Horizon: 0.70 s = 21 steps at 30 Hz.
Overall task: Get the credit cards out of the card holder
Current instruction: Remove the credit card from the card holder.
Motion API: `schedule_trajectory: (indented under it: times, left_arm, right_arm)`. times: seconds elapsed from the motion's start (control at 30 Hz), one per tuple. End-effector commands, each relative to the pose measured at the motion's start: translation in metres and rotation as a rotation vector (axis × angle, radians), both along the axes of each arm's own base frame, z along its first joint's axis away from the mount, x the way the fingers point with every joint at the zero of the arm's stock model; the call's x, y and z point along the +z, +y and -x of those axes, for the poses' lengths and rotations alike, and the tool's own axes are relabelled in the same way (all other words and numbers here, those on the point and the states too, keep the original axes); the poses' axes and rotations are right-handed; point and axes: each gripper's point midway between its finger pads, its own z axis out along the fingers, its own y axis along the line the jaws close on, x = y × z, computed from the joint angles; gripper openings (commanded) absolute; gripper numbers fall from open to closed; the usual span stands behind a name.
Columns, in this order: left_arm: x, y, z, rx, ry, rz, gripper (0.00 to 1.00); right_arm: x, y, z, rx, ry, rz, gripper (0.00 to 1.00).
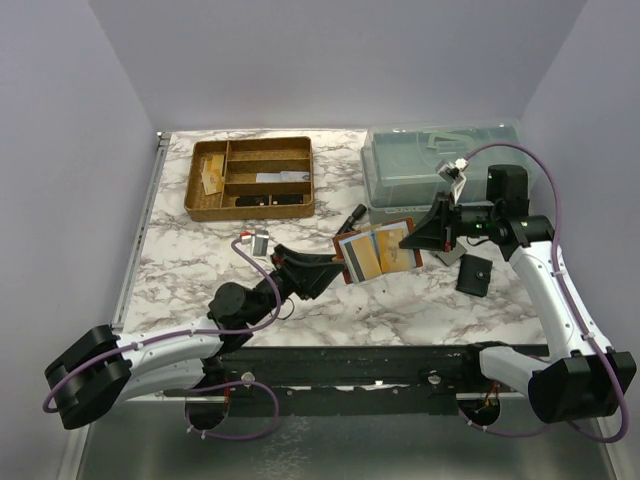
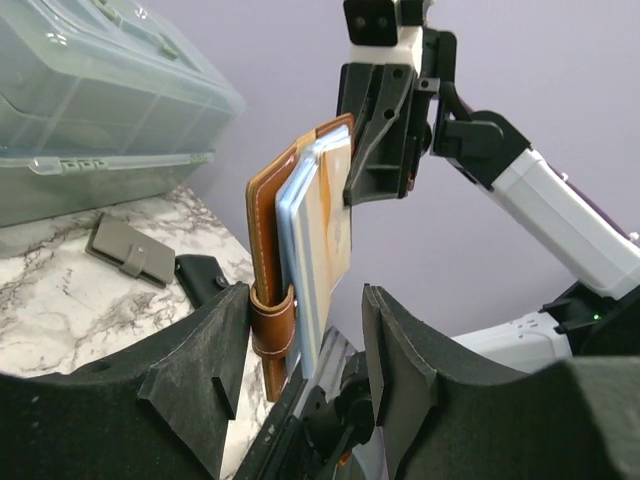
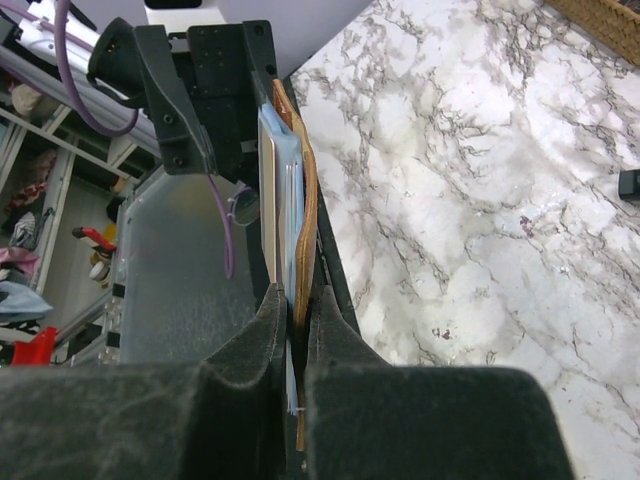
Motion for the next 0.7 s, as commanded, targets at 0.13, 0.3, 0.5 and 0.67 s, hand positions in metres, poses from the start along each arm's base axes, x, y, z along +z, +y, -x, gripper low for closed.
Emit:
schedule_trajectory:
  times: [0.13,0.3,0.5,0.67]
  left_arm:
    - [0.007,0.01,-0.003,0.045,-0.006,0.023,0.55]
    - [0.002,0.006,-0.007,0.051,0.002,-0.002,0.57]
    - [-0.007,0.0,-0.013,0.061,0.015,-0.039,0.72]
    - [-0.015,-0.001,-0.019,0.083,0.029,-0.061,0.78]
  right_arm:
    - [0.009,0.002,-0.002,0.01,-0.033,0.006,0.0]
    - [0.014,0.003,0.005,0.042,-0.033,-0.021,0.0]
    - [0.017,0.004,0.009,0.062,-0.033,-0.036,0.0]
    - [0.02,0.004,0.013,0.082,-0.038,-0.052,0.0]
